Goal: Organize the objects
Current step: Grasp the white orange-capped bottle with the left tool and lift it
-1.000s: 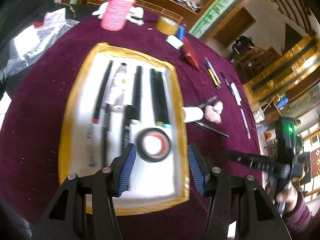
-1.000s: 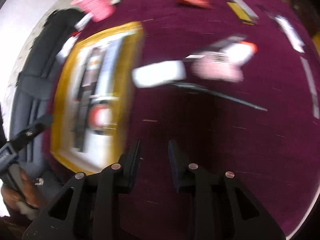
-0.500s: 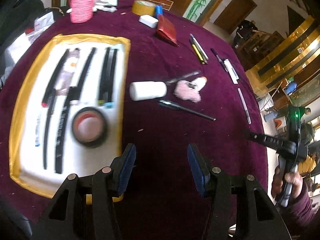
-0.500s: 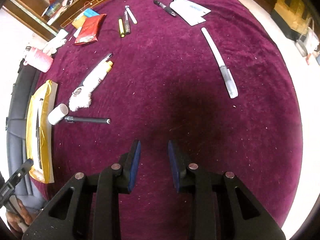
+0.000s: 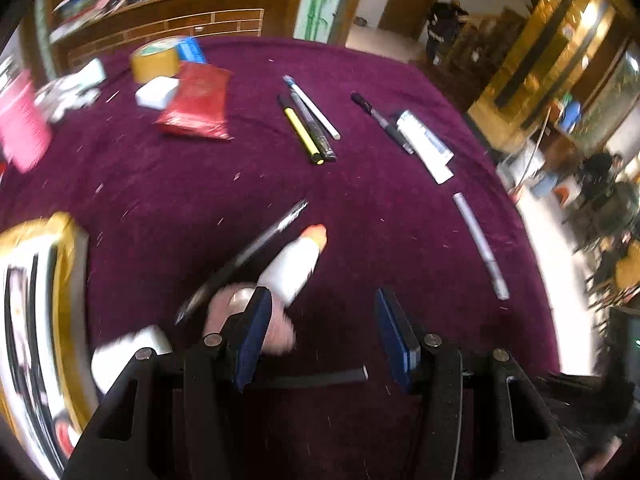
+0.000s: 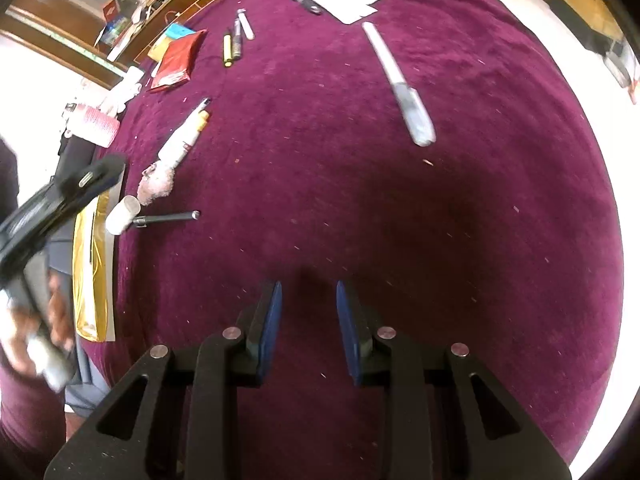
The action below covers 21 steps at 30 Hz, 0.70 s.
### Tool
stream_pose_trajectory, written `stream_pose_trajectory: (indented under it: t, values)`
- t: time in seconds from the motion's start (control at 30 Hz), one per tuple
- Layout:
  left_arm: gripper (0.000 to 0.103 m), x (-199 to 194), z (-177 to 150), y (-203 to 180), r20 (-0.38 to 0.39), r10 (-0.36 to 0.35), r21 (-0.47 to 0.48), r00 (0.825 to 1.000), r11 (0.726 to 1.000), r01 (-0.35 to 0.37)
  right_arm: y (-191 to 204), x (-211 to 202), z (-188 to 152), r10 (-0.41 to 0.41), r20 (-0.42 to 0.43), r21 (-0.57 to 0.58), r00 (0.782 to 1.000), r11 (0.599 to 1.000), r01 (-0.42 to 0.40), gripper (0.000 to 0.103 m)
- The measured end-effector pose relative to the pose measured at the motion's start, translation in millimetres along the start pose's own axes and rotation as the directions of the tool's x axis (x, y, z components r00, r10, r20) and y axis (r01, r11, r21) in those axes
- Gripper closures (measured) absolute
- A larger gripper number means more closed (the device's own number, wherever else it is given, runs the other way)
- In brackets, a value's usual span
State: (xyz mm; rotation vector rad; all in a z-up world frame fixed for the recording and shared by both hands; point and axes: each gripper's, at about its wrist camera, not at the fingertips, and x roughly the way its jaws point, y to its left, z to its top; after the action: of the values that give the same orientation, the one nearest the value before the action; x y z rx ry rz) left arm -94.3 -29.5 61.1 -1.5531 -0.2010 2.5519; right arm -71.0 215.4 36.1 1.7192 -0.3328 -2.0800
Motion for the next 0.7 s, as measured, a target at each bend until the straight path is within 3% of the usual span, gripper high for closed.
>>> stream_pose_trajectory:
  t: [0.1, 0.13, 0.17, 0.37, 0.47, 0.7]
  values:
    - [0.056, 29, 9, -9, -0.042, 0.052, 0.066, 0.998, 0.997, -0.049, -10, -5, -5, 0.016, 0.003, 0.025, 1.0, 1.0, -0.016, 0.077]
    - [0.056, 33, 11, -14, -0.008, 0.103, 0.112, 0.995, 0.988, -0.102, -12, -6, -6, 0.024, 0.002, 0.035, 1.0, 0.999, -0.024, 0.077]
    - [0.056, 40, 12, -17, -0.023, 0.12, 0.142, 0.992, 0.983, -0.116, -15, -7, -7, 0.032, 0.002, 0.045, 0.999, 0.998, -0.032, 0.076]
    - [0.056, 61, 13, -15, -0.107, 0.11, 0.148, 0.988, 0.985, -0.093, -24, -9, -10, 0.045, -0.002, 0.064, 0.999, 0.997, -0.045, 0.075]
    - [0.056, 64, 15, -16, -0.101, 0.127, 0.153, 0.987, 0.982, -0.11, -26, -7, -10, 0.05, -0.008, 0.068, 0.999, 0.996, -0.049, 0.075]
    - [0.056, 67, 25, -7, -0.096, 0.085, 0.051, 0.992, 0.995, -0.08, -23, -1, -10, 0.047, -0.021, 0.048, 0.999, 0.998, -0.046, 0.075]
